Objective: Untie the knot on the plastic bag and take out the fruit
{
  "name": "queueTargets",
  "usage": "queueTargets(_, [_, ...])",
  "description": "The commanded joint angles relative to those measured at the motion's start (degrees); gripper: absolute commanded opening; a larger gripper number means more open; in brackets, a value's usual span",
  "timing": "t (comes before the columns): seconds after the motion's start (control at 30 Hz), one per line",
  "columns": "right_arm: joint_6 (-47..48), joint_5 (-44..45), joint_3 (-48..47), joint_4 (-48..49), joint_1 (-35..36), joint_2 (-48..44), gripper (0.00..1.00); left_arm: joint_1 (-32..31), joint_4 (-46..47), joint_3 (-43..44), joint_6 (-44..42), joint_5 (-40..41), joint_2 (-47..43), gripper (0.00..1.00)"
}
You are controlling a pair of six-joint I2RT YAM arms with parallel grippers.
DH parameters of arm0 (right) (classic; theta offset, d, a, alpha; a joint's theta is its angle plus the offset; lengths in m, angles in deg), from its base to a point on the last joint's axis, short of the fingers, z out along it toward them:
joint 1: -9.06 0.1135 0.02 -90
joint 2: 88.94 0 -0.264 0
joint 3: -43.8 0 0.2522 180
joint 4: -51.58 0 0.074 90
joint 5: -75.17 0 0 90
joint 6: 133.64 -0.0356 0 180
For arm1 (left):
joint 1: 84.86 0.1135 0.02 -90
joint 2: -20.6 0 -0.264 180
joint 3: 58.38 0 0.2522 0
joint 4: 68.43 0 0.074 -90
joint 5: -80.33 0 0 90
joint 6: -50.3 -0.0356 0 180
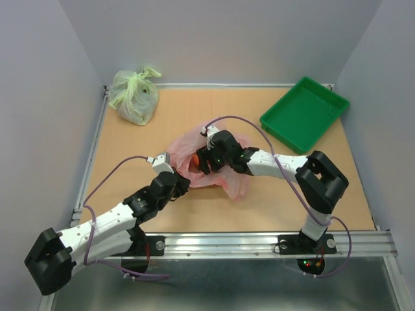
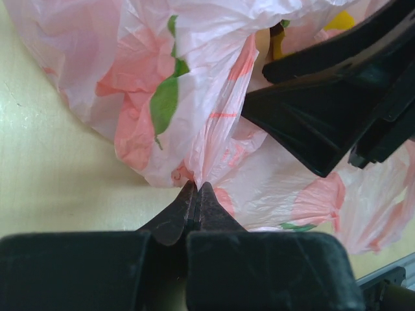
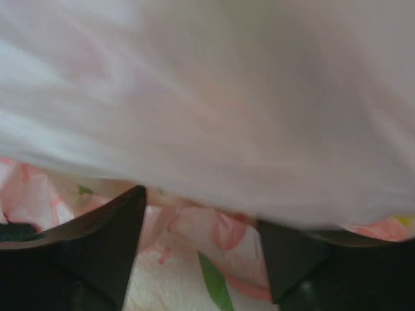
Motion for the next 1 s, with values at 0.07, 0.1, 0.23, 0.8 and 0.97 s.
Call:
queueTargets(0.07, [5.89, 2.10, -5.00, 3.94, 0.13, -0.29, 0.84, -0.31, 0.95, 0.44, -0.01, -0.38, -1.08, 0.00])
queueTargets(0.1, [6.24, 2.10, -5.00, 3.94, 0.22, -0.81, 0.89, -0.31, 0.95, 0.35, 0.08, -0.46, -1.08, 0.00])
queueTargets(0.23, [6.95, 3.77, -5.79, 3.94, 0.13, -0.03, 1.00, -0.31, 0.95, 0.44, 0.25, -0.46, -0.99, 0.00])
queueTargets(0.8, [7.39, 2.46, -9.14, 5.88, 0.13, 10.01, 0.79, -0.31, 1.04, 0.26, 0.25, 1.20, -0.64, 0.00])
queueTargets(0.97, [8.09, 1.84, -2.12, 5.70, 0.22, -0.17, 0.38, -0.22, 0.60, 1.75, -0.62, 4.80, 0.32, 0.00])
